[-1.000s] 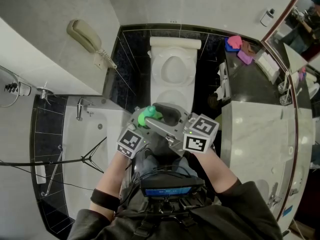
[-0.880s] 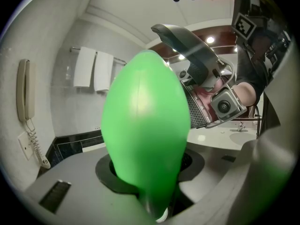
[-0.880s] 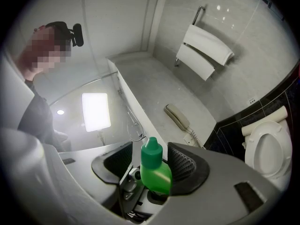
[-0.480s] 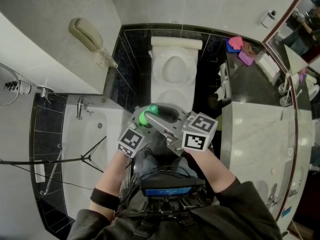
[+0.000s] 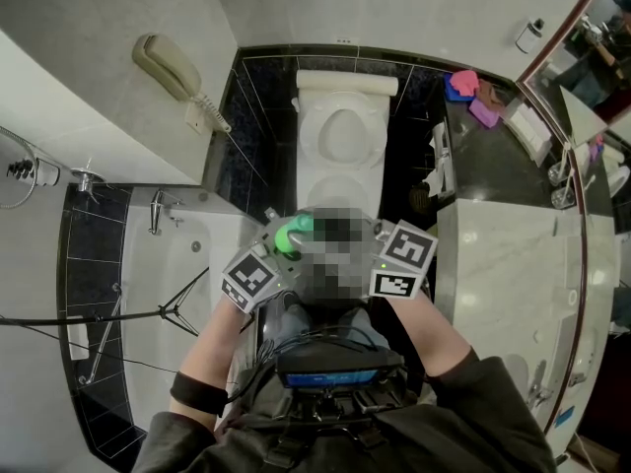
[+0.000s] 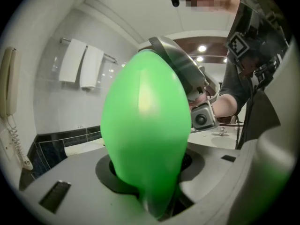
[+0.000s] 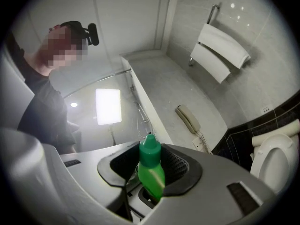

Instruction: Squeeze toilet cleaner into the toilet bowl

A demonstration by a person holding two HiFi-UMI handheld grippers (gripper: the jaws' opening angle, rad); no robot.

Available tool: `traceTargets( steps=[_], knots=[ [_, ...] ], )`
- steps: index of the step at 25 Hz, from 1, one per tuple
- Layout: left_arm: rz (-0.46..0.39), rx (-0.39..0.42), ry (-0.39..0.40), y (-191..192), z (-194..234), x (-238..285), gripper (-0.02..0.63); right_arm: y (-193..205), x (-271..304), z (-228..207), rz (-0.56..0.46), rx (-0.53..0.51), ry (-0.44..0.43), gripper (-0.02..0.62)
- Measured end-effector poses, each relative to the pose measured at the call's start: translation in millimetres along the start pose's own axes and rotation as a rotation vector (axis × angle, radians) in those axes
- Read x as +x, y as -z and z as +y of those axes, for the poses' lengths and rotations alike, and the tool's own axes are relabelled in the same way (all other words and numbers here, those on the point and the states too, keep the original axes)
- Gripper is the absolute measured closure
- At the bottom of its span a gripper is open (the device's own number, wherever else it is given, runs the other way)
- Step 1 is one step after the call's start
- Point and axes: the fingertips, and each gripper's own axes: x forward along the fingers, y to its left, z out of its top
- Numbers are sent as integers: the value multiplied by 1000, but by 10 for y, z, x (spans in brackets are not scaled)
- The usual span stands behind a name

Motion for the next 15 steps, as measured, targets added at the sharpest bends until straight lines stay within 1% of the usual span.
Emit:
traceTargets(
  steps=[2,4,6,9,10,12,15],
  knots=[
    [10,3,65,-24,-85,-24,418,-19,-18,69,22,-37,-44,439],
    [14,-13,122,-100,-175,-54,419,-53,-32,161,55,-71,-93,440],
    [13,-17,172,-179,-248,-89,419,-94,-43,221,80,-139,-135,439],
    [13,5,254,-231,-348,-134,419,-143,-62,353,121,-231,-208,439],
    [12,-6,273,-270,-388,-148,418,-152,-73,419,134,-251,-234,439],
    [10,-24,317,-338,-477,-176,419,-169,-101,533,139,-305,-285,439],
    [9,-31,402,-381,-623,-217,419,-184,-157,650,125,-397,-351,439]
  ],
)
